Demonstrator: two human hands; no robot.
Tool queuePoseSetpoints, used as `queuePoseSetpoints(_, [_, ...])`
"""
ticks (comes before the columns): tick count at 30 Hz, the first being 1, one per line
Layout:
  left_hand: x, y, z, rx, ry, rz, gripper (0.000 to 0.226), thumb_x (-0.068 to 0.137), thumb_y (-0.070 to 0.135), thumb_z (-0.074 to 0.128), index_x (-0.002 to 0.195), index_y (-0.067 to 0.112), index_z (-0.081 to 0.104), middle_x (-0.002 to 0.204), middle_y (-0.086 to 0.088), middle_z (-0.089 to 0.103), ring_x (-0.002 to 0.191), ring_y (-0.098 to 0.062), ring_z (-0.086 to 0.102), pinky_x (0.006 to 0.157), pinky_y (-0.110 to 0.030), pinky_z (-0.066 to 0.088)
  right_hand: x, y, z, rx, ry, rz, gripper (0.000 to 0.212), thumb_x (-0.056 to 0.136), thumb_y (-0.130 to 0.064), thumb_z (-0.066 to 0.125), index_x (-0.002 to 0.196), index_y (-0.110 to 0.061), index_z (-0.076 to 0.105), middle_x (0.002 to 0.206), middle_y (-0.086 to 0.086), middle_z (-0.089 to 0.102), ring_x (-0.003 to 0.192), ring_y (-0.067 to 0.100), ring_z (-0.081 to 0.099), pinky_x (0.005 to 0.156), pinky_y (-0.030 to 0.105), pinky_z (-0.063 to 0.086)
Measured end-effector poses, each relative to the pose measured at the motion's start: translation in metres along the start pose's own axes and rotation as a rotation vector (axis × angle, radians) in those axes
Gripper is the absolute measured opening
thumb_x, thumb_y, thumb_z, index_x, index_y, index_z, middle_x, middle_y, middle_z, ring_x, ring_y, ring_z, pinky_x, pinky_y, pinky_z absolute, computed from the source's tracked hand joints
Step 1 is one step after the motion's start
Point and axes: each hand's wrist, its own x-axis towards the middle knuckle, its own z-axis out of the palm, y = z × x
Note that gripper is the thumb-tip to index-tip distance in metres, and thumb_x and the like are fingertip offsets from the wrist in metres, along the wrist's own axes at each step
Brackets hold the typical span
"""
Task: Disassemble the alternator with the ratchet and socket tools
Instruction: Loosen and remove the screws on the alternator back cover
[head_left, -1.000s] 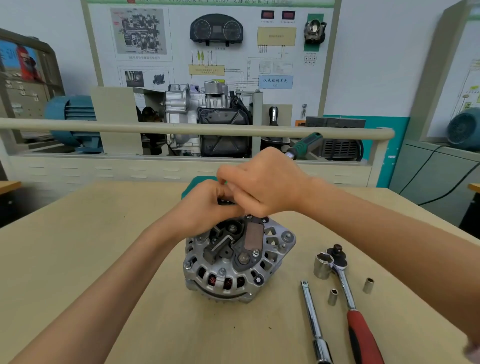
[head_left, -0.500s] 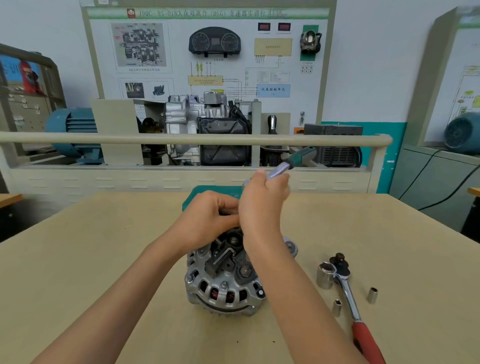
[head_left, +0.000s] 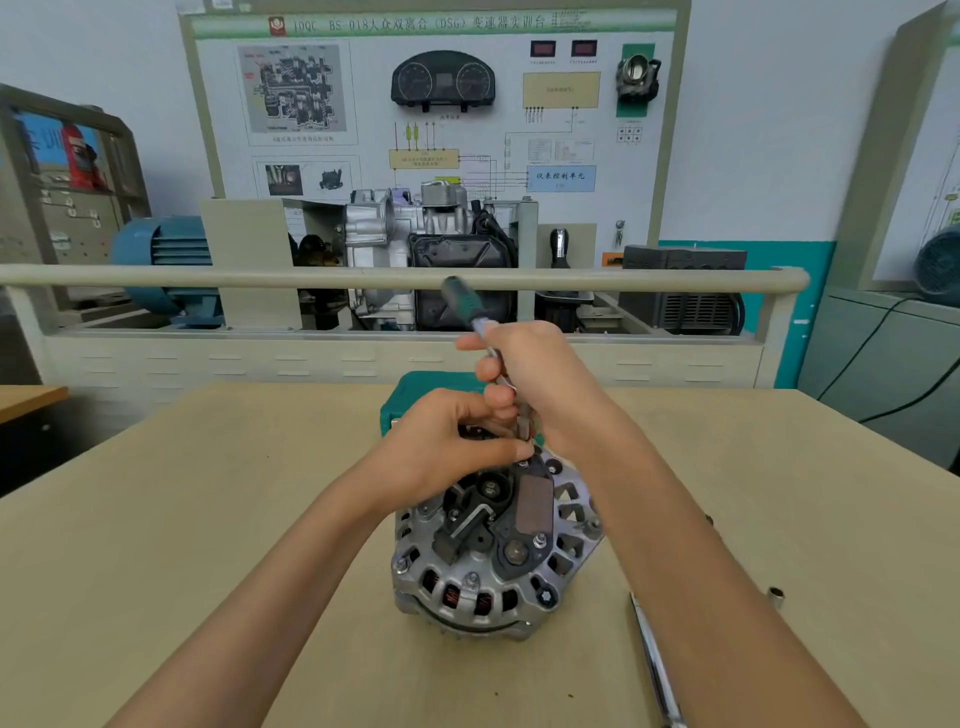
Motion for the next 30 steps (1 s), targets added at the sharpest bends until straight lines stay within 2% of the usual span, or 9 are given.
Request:
queuePoseSetpoints(2, [0.000,0.001,0.000,-0.047,-0.021,-0.036,0.007,0.079,0.005,0.071,0.075,0.010,0.067,0.073,0.014,0.067,0.075,0.003,0.060,0.076,-0.011,0.045,-0.001,-0.005,-0.007,-0.100,-0.265,0.050,0.028,0.100,-0.024,0.040,0.100,-0.007,0.061,0.042,-0.009,0.038,0.028,0.003,0.029,0.032,0.014,0.020])
queuePoseSetpoints(4, [0.000,0.000,0.000,-0.105,-0.031,-0.053,0.029,0.079,-0.001,0.069,0.070,0.026,0.062,0.065,0.022,0.064,0.072,0.012,0.058,0.071,-0.004,0.042,-0.001,-0.009,-0.013,-0.166,-0.472,0.087,0.029,0.100,-0.025,0.039,0.101,-0.006,0.062,0.043,-0.009,0.035,0.029,0.002,0.027,0.033,0.016,0.018])
queuePoseSetpoints(7, [0.000,0.002,0.001,-0.138,-0.045,-0.053,0.039,0.080,-0.006,0.066,0.074,0.032,0.063,0.068,0.025,0.066,0.078,0.015,0.059,0.073,-0.002,0.041,0.000,-0.012,-0.017,-0.134,-0.574,0.120,0.029,0.101,-0.025,0.037,0.098,-0.007,0.060,0.043,-0.010,0.034,0.028,0.001,0.027,0.035,0.017,0.015])
queuePoseSetpoints(11, [0.000,0.003,0.002,-0.100,-0.008,-0.051,0.030,0.077,-0.004,0.070,0.069,0.024,0.064,0.066,0.019,0.067,0.075,0.007,0.061,0.075,-0.008,0.044,-0.008,-0.005,-0.011,-0.081,-0.406,0.028,0.027,0.101,-0.025,0.040,0.091,-0.007,0.058,0.043,-0.008,0.037,0.029,0.003,0.030,0.034,0.016,0.020])
queuePoseSetpoints(16, [-0.002,0.002,-0.002,-0.004,-0.008,-0.023,0.020,0.078,0.002,0.069,0.085,0.019,0.074,0.081,0.009,0.073,0.078,-0.001,0.067,0.073,-0.014,0.047,-0.022,0.015,0.012,0.360,0.425,-0.271,0.027,0.103,-0.025,0.032,0.086,-0.014,0.050,0.052,-0.006,0.044,0.036,0.004,0.044,0.041,0.017,0.036])
queuePoseSetpoints(18, [-0.002,0.002,-0.002,0.008,0.005,-0.036,0.019,0.079,0.006,0.070,0.096,0.012,0.074,0.090,0.002,0.074,0.085,-0.006,0.069,0.078,-0.020,0.050,-0.023,0.016,0.012,0.645,0.567,-0.258,0.026,0.103,-0.019,0.025,0.082,-0.019,0.041,0.064,-0.004,0.048,0.041,0.002,0.054,0.045,0.017,0.042])
queuePoseSetpoints(22, [-0.004,0.000,-0.003,0.019,0.029,-0.042,0.020,0.078,0.008,0.071,0.098,0.012,0.074,0.092,-0.001,0.074,0.088,-0.009,0.069,0.085,-0.027,0.052,-0.019,0.008,0.008,0.928,0.508,-0.168,0.028,0.101,-0.011,0.024,0.082,-0.016,0.042,0.064,0.000,0.042,0.031,0.005,0.046,0.042,0.020,0.042])
queuePoseSetpoints(27, [-0.005,-0.002,-0.005,-0.030,0.001,-0.059,0.024,0.081,0.006,0.068,0.104,0.012,0.071,0.096,0.002,0.073,0.091,-0.006,0.067,0.085,-0.019,0.051,-0.004,0.001,0.005,0.720,0.336,-0.051,0.027,0.099,-0.009,0.027,0.082,-0.010,0.049,0.037,-0.007,0.036,0.027,0.004,0.032,0.034,0.013,0.032])
queuePoseSetpoints(30, [-0.003,0.000,-0.003,-0.044,-0.020,-0.060,0.023,0.082,0.004,0.067,0.104,0.012,0.071,0.095,0.009,0.072,0.090,0.002,0.065,0.080,-0.010,0.047,0.004,-0.009,-0.005,0.499,0.025,0.148,0.026,0.099,-0.014,0.032,0.083,-0.008,0.052,0.037,-0.010,0.030,0.027,0.002,0.028,0.032,0.011,0.028])
